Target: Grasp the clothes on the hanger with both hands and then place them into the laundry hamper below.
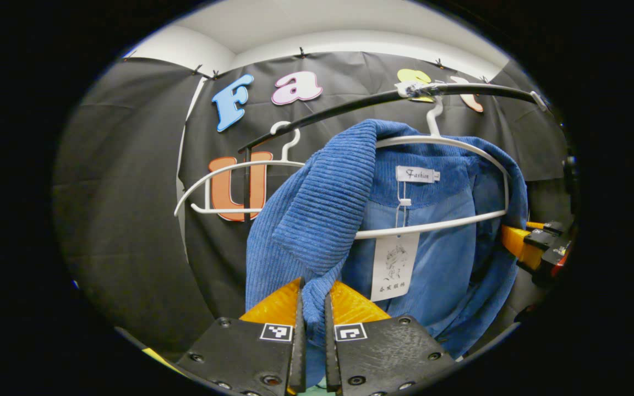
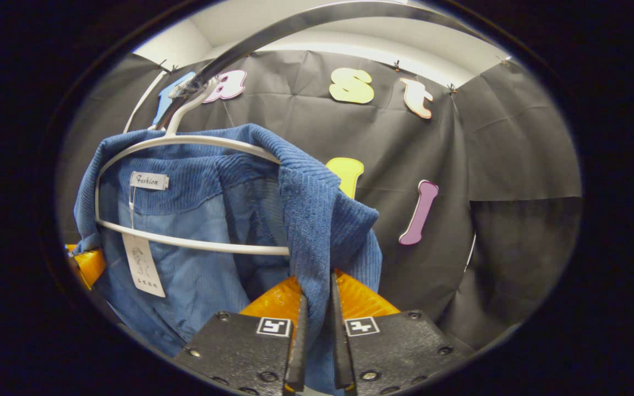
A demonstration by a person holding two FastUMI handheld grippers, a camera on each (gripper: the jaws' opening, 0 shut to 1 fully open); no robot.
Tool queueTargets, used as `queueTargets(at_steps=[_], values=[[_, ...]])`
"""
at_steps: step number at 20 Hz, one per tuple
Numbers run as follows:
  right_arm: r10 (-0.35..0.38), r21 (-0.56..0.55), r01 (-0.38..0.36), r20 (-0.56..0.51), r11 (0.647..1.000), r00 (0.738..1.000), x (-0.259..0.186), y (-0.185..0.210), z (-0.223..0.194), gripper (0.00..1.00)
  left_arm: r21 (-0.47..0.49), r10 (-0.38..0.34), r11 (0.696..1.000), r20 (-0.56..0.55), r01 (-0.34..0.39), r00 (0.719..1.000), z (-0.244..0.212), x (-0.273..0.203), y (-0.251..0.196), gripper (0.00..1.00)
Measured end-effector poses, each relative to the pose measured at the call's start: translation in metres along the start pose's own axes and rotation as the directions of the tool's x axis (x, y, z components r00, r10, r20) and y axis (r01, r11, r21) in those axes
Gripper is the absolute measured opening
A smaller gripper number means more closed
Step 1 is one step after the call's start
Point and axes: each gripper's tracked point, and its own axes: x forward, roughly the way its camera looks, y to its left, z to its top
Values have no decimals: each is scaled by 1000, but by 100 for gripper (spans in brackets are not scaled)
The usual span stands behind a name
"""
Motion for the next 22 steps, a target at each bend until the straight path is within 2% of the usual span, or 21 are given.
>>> queueTargets(at_steps=[2, 3, 5, 6, 7, 8, 9, 11, 13, 14, 22], values=[[11, 1, -11, 14, 1000, 1000, -4, -2, 5, 15, -9, -14, 1000, 6, 14, 1000, 6, -3, 3, 13], [15, -3, -15, 30, 1000, 999, -6, -4, 8, 14, -10, -19, 1000, 13, 19, 1000, 11, -5, 6, 19], [14, -24, -13, 64, 1000, 998, -10, -8, 18, 11, 1, 7, 1000, 28, -7, 1000, 18, 3, 13, 12], [21, -31, -18, 77, 999, 997, -13, -9, 23, 10, -2, -25, 1000, 19, 25, 1000, 19, -8, 11, 10], [23, -42, -20, 89, 999, 996, -15, -10, 27, 9, -13, -30, 999, 22, 30, 999, 22, -12, 12, 5], [23, -53, -18, 100, 998, 995, -16, -11, 31, 8, -14, -29, 999, 21, 29, 999, 26, -15, 14, 5], [18, -66, -11, 112, 998, 994, -18, -14, 35, 8, -13, -18, 1000, 28, 18, 999, 31, -18, 19, 8], [-20, -92, 33, 140, 995, 990, -21, -27, 42, 7, -17, -5, 1000, 40, 6, 999, 42, -24, 25, 0], [-51, -120, 71, 165, 990, 985, -24, -36, 49, 7, -22, 13, 1000, 49, -11, 999, 53, -30, 35, 8], [-54, -133, 78, 178, 988, 983, -25, -37, 53, 7, -25, 22, 999, 56, -21, 998, 60, -31, 41, 5], [-101, -178, 147, 245, 973, 964, -22, -52, 72, 4, -6, 28, 1000, 60, -28, 998, 87, -28, 73, 5]])
